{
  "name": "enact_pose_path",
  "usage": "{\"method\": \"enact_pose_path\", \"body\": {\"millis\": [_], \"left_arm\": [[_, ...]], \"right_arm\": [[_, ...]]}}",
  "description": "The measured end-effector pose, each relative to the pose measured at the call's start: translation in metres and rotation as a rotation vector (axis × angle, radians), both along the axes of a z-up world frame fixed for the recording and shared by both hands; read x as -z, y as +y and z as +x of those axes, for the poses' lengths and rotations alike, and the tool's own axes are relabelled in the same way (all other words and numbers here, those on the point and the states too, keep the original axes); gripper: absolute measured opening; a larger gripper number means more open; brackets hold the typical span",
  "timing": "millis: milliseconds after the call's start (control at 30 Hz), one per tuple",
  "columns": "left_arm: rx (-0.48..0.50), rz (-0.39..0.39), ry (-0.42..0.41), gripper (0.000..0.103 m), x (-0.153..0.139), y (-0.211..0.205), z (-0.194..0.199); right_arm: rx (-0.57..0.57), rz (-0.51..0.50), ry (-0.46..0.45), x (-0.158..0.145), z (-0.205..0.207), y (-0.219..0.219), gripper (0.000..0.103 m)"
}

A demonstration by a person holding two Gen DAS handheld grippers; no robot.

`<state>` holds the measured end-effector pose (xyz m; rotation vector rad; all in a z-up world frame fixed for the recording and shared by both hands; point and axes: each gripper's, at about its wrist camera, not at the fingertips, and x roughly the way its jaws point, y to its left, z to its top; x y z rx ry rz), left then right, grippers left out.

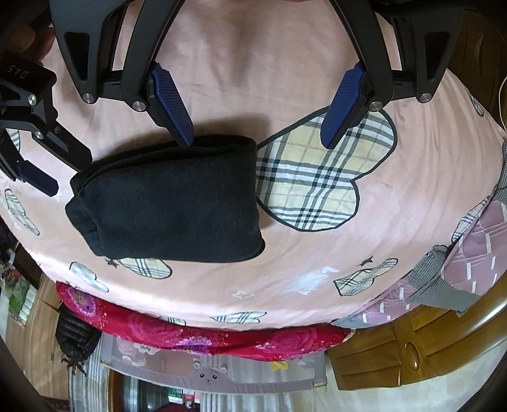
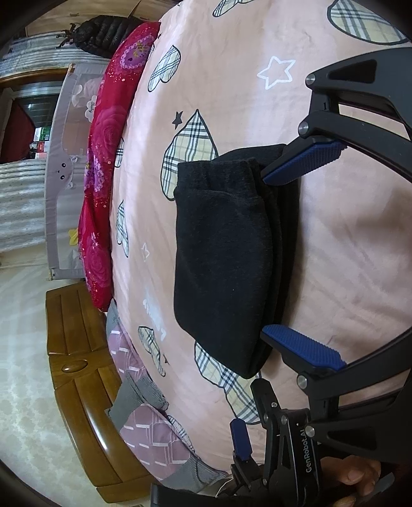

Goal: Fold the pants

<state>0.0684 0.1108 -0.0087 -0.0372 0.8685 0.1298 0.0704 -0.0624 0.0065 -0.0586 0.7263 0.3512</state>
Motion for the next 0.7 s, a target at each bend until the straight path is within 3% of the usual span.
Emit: {"method": "enact_pose_path", "body": {"millis": [700], "left_arm": [[0.015, 0.021, -0.026, 0.083, -0.003, -0.0051, -0.002]], "right_arm": [[-0.015, 0.024, -0.009, 0.0029, 0.0015, 0.0035, 0.09]]}}
